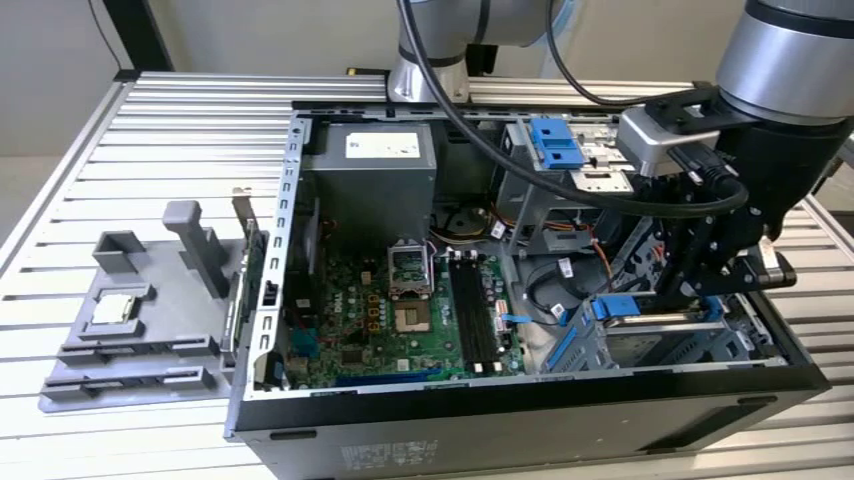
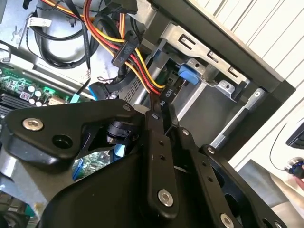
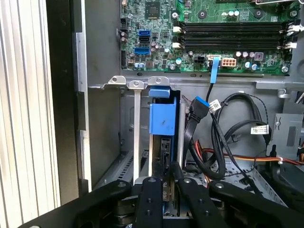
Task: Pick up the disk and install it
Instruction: 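Insert the first disk wire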
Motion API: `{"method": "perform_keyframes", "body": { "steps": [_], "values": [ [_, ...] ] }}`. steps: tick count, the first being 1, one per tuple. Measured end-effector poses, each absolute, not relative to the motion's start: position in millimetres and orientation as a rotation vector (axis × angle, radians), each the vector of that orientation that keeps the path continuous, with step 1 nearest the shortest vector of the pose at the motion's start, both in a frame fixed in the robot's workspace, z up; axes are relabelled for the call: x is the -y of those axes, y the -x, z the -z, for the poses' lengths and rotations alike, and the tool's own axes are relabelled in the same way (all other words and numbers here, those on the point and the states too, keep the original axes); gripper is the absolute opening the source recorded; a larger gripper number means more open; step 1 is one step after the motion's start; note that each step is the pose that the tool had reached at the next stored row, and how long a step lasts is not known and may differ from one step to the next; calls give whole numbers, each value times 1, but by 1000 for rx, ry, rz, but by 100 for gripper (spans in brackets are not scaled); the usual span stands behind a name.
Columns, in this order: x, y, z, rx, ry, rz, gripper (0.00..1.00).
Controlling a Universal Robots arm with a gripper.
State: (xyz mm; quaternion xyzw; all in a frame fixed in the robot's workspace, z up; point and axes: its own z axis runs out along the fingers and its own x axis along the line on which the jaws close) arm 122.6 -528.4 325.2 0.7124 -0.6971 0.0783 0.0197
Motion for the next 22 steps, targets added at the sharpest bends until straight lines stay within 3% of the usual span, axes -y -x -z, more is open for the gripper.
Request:
{"method": "perform_keyframes", "body": {
  "steps": [6, 7, 21, 22],
  "values": [
    [528, -123, -325, 2163, -2211, -243, 0],
    [528, -123, -324, 2163, -2211, -243, 100],
    [529, -123, -356, 2165, -2212, -241, 100],
    [529, -123, -355, 2165, -2212, -240, 0]
  ]
}}
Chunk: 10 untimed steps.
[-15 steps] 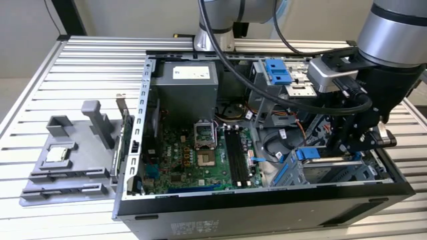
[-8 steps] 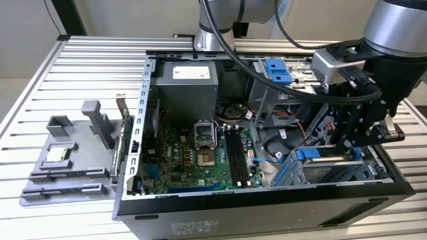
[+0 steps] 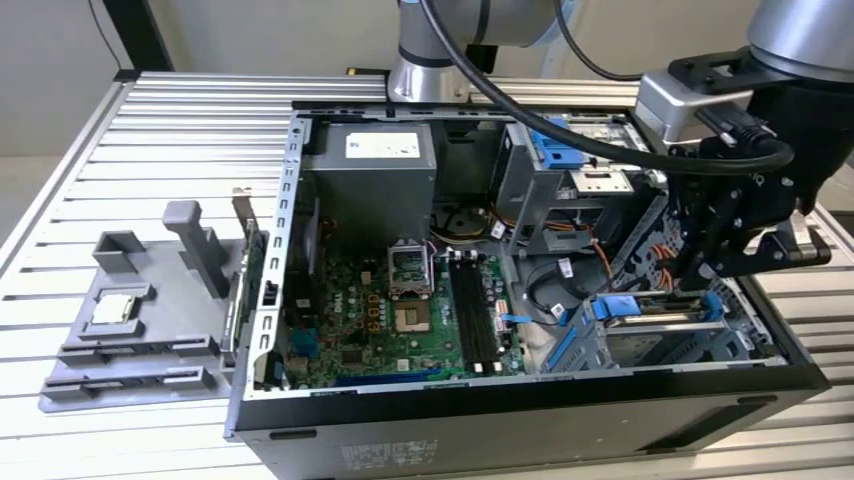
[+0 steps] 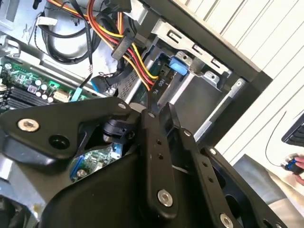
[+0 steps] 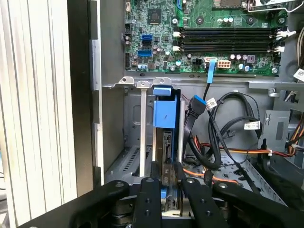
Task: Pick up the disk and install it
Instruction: 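Insert the first disk wire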
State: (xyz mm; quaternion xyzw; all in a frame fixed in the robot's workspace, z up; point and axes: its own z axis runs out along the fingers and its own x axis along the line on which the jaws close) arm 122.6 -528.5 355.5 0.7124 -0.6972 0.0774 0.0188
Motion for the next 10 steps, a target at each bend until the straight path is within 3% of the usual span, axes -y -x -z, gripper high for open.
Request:
{"method": "perform_keyframes", "body": {
  "steps": [10],
  "values": [
    [532, -128, -353, 2165, -2212, -239, 0]
  ]
}}
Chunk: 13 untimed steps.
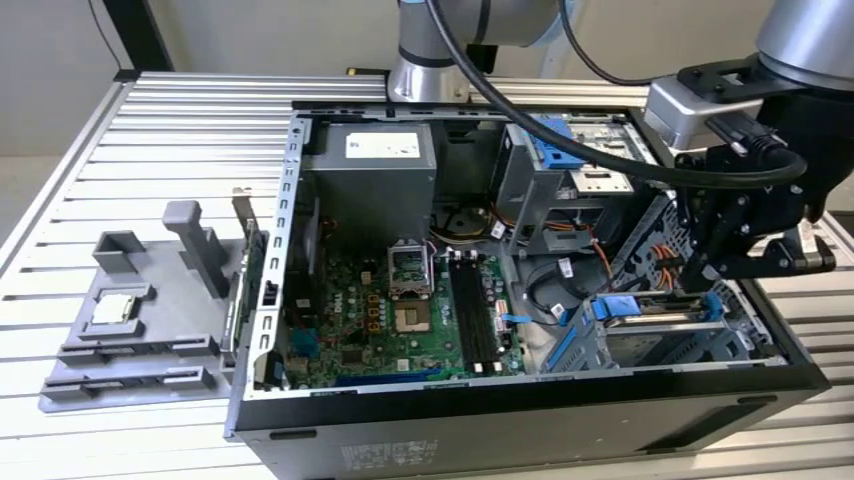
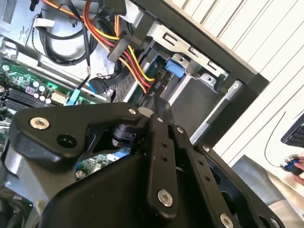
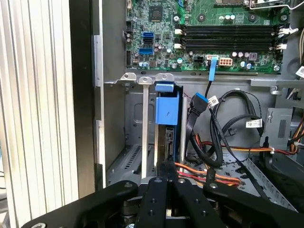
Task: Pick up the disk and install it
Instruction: 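Insert the first disk wire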
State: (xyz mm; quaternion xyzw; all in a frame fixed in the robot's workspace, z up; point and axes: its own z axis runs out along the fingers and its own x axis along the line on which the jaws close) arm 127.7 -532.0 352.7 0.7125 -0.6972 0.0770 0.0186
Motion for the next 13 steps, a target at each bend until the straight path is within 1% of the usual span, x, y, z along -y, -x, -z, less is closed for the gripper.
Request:
{"method": "perform_keyframes", "body": {
  "steps": [10, 13],
  "values": [
    [532, -128, -336, 2163, -2211, -242, 0],
    [532, -128, -338, 2166, -2213, -238, 0]
  ]
}}
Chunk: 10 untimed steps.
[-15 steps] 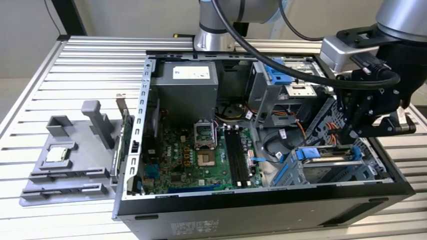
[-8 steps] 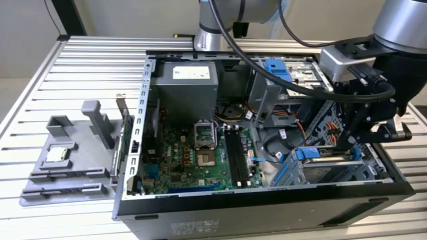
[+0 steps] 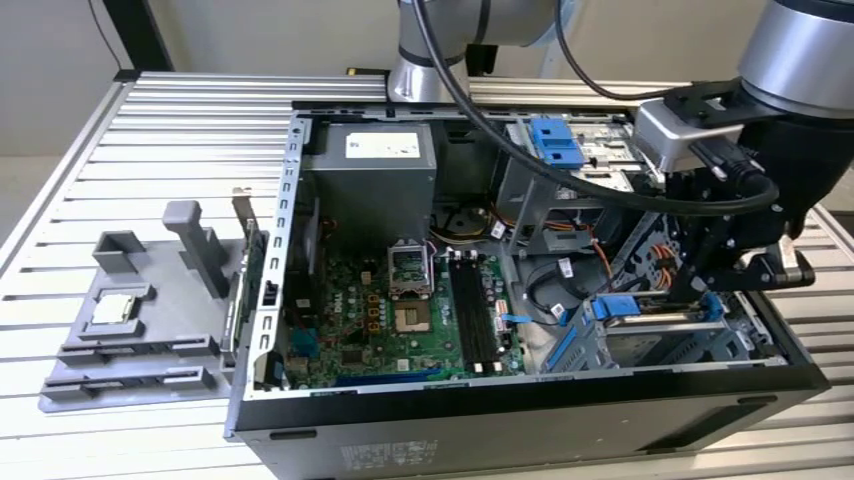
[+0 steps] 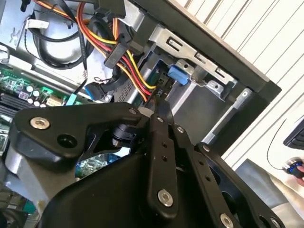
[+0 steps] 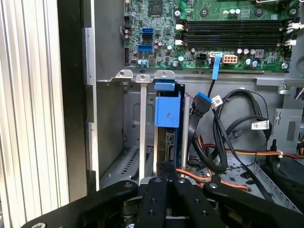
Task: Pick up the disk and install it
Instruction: 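Insert the first disk wire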
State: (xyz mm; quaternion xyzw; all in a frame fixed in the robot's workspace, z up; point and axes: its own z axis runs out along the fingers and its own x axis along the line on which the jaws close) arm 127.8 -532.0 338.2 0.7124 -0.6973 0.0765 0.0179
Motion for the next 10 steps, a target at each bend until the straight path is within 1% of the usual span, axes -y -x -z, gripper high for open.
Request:
{"method": "perform_keyframes", "body": {
  "steps": [5, 10],
  "values": [
    [532, -128, -361, 2165, -2212, -240, 0],
    [532, -128, -366, 2174, -2220, -224, 0]
  ]
}}
